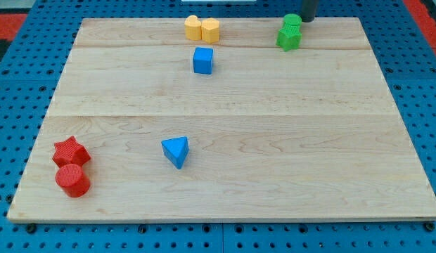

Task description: Point your arm at the top right corner of the board

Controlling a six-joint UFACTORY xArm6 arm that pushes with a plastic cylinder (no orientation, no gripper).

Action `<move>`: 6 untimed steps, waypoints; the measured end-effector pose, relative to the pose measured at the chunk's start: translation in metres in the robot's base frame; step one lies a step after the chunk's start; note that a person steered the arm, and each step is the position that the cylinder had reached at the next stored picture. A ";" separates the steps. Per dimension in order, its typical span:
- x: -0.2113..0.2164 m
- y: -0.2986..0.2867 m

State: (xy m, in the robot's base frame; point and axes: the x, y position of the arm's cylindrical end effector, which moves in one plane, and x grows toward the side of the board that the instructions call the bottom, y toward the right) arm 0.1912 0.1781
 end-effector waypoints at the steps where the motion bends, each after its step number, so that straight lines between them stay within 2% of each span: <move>1: 0.000 0.000; 2: 0.008 0.009; 3: 0.018 0.051; 6: 0.011 0.084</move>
